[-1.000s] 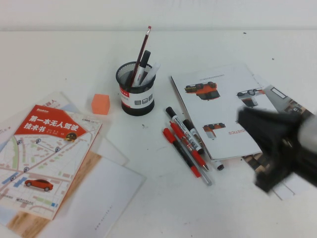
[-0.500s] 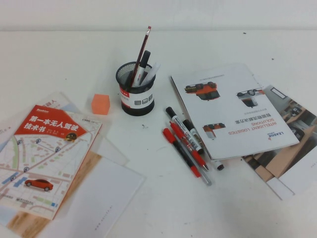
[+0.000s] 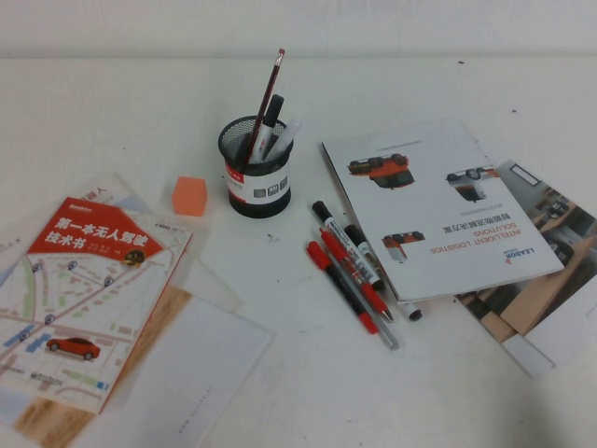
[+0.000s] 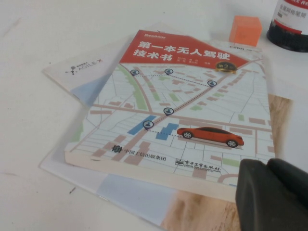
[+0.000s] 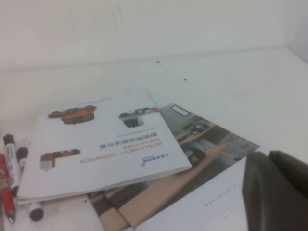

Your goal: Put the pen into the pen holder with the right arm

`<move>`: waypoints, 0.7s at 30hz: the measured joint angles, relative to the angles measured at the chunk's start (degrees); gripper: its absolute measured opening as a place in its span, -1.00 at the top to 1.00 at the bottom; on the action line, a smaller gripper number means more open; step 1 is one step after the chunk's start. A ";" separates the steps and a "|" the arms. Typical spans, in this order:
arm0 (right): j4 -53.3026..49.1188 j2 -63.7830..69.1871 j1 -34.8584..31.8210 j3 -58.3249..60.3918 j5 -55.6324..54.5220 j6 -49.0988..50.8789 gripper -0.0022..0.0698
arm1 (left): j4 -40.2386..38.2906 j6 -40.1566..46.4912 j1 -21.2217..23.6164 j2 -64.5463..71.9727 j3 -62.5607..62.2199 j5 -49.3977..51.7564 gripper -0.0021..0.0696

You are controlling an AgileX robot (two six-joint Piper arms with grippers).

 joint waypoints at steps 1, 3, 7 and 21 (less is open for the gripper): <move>-0.51 -0.09 -0.04 0.30 0.00 -0.10 1.00 | 0.00 0.00 0.00 0.00 0.00 0.00 0.94; 0.31 -0.09 -0.13 0.85 -0.11 -1.78 1.00 | 0.00 0.00 0.00 0.00 0.00 0.00 0.94; 12.21 -1.71 -0.13 2.04 2.51 -14.70 1.00 | 0.00 0.00 0.00 0.00 0.00 0.00 0.94; 18.98 -4.72 -2.69 2.13 11.78 -23.22 1.00 | 0.00 0.00 0.00 0.00 0.00 0.00 0.94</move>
